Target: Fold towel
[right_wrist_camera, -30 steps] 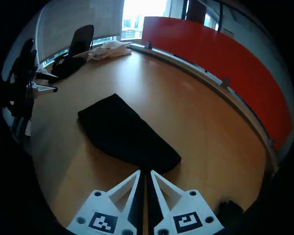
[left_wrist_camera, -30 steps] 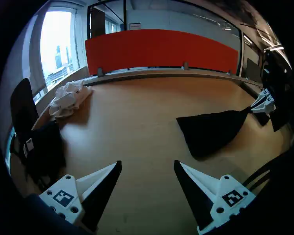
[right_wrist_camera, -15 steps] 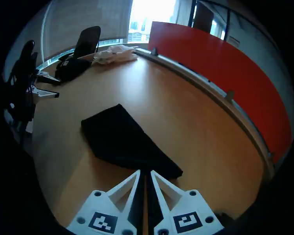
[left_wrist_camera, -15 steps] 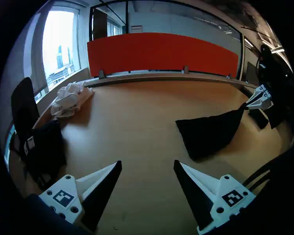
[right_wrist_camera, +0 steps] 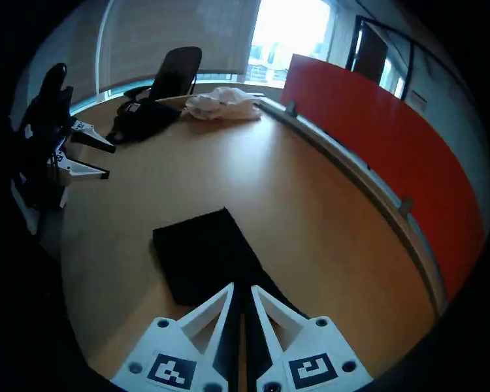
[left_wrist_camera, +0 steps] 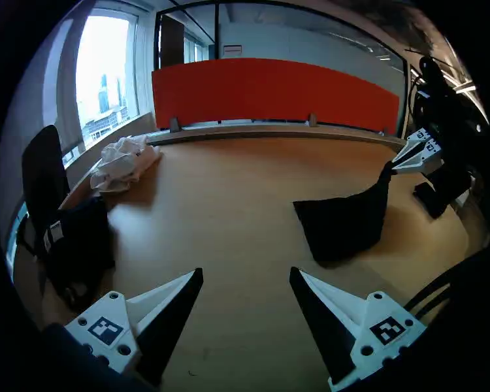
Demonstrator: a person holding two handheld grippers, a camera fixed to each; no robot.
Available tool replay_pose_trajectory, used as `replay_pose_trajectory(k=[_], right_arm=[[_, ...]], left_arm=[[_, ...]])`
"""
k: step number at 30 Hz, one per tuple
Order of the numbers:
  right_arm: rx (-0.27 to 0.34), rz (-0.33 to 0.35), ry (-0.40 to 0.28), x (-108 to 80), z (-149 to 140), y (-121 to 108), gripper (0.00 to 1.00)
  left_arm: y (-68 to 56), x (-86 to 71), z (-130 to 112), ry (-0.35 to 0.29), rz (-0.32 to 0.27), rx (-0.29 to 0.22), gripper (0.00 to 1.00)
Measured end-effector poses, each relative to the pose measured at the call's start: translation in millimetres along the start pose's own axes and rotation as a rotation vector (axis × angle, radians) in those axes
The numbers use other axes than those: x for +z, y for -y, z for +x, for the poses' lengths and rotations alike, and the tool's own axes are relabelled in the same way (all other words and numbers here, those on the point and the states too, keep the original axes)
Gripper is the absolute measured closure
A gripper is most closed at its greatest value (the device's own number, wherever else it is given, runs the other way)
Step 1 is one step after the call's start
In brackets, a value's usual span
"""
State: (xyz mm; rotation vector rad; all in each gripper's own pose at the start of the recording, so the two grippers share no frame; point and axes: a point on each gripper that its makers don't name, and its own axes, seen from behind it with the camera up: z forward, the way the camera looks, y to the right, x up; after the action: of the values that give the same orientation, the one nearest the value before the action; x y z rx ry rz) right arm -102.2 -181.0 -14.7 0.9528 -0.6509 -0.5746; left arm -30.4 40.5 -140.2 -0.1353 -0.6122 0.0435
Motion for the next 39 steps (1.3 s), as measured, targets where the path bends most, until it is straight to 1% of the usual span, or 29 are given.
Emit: replay_pose_trajectory(k=[6, 9, 13, 18, 23, 27, 30, 33, 39], right_arm=[[-0.048, 0.050, -0.011, 14.5, 20, 13, 0.98], [-0.083, 0.088, -0.009, 25.2, 28, 23, 0.98], [-0.131, 0.145, 0.001, 44.8, 36, 40, 0.98], [-0.171, 0.221, 0.013, 69.9, 42, 65, 0.98], [-0.206, 0.293, 0.046, 93.1, 35, 91, 0.98], [-0.221, 0.329, 0.080, 108.9, 23, 105, 0.98], [-0.217, 0.335, 0.100, 116.8, 15, 108, 0.97], [-0.209, 0.333, 0.109, 119.2, 12, 108, 0.97], [-0.198, 0.339, 0.108, 117.4, 14, 109, 0.95]], left_arm=[[2.1, -6.2, -1, -0.004, 0.006, -0.012, 0.01], [2.9, -8.6, -1, -0.007, 0.008, -0.013, 0.01], [4.7, -12.8, -2, -0.011, 0.018, -0.022, 0.01], [7.8, -18.5, -6, -0.010, 0.035, -0.039, 0.01], [9.8, -23.2, -11, -0.005, 0.049, -0.057, 0.01], [10.2, -25.1, -15, 0.000, 0.056, -0.064, 0.01], [9.8, -25.1, -18, 0.005, 0.059, -0.065, 0.01], [9.5, -24.5, -20, 0.009, 0.059, -0.067, 0.01], [8.8, -22.6, -20, 0.015, 0.054, -0.064, 0.01]])
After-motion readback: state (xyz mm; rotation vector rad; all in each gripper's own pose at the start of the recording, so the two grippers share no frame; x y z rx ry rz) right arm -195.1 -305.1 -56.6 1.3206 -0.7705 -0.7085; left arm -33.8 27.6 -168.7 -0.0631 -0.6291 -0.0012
